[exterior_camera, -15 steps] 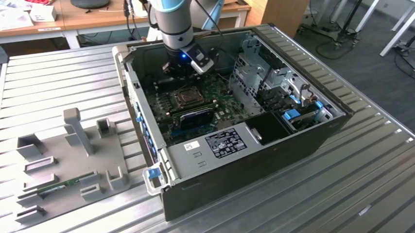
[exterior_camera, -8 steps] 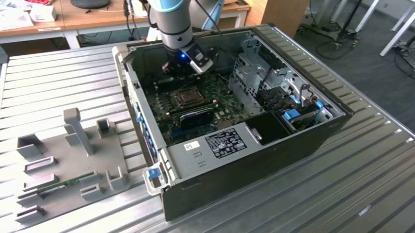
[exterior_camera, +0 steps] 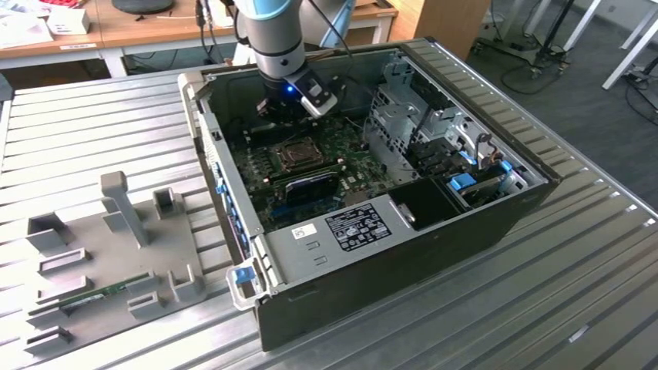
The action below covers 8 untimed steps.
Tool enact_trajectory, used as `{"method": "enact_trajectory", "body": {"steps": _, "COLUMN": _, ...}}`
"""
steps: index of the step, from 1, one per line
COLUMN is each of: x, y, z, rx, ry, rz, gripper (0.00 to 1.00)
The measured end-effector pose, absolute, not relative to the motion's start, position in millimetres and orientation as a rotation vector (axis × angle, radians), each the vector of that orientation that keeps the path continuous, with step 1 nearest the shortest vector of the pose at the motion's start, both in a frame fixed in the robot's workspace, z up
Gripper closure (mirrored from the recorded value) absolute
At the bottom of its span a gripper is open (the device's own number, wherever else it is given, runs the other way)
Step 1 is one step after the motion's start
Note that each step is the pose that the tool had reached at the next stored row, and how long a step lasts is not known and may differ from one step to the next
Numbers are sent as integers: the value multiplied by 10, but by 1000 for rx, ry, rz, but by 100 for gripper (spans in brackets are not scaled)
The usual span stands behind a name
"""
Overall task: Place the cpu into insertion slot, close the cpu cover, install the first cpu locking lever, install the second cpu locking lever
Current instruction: 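Install the first cpu locking lever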
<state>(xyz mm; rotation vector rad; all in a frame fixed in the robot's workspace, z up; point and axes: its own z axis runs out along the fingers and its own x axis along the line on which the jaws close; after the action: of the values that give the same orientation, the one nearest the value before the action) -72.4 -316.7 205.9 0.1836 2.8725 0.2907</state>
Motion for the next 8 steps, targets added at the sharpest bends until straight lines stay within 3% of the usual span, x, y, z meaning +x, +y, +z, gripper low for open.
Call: {"method": "enact_trajectory", "body": {"steps": 8, "x": -725, "y": -3168, "z": 2026, "rx": 185, "ry": 2872, "rz": 290, "gripper": 90}}
